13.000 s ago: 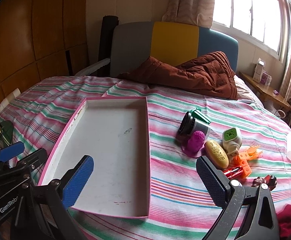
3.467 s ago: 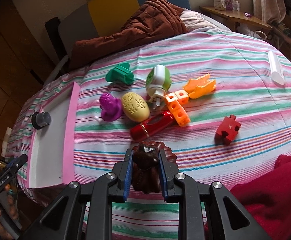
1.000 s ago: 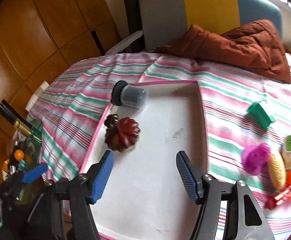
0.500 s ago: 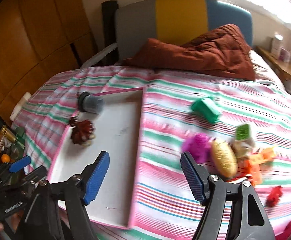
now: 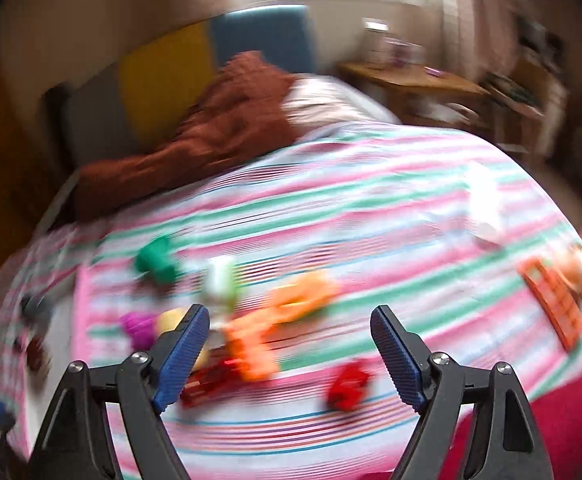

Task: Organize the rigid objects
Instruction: 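Grasp the red cylinder with the left gripper while the right moves toward the red K puzzle piece, then grasp the red K puzzle piece with the right gripper while the left lifts the red cylinder, then place the red cylinder in the tray and open the left gripper while the right holds the puzzle piece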

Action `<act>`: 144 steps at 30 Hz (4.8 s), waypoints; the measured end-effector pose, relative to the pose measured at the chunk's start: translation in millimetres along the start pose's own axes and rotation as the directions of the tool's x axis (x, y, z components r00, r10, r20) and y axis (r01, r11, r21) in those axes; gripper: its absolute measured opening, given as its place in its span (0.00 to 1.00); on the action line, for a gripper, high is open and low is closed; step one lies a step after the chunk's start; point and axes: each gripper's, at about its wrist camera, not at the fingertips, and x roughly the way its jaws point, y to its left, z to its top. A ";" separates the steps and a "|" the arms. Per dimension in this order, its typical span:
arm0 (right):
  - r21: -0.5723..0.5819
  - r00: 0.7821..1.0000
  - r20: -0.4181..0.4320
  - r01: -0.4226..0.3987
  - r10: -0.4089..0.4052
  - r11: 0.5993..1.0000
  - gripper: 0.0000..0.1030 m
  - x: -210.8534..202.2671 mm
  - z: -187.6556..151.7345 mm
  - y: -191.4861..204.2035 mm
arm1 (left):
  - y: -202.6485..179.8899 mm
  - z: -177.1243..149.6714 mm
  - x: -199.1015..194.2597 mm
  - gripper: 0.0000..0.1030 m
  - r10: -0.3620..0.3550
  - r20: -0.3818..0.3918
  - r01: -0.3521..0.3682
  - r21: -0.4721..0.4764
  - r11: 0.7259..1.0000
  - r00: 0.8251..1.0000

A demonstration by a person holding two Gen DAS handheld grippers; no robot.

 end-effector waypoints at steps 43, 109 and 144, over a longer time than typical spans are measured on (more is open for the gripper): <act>0.307 0.991 -0.122 -0.010 0.050 0.952 0.86 36.9 -11.5 -73.3 | -233.2 11.4 165.4 0.50 -0.163 -0.266 0.271 0.444 0.854 0.950; -0.291 0.923 -0.316 0.125 -0.218 0.949 0.32 73.7 -51.4 14.7 | -143.0 -11.7 59.0 0.25 -0.207 -0.075 0.220 0.291 0.931 0.975; -0.358 0.923 -0.286 0.146 -0.258 0.922 0.31 65.9 -58.9 25.1 | 51.1 3.1 58.6 0.25 0.100 -0.079 -0.102 -0.016 0.995 0.992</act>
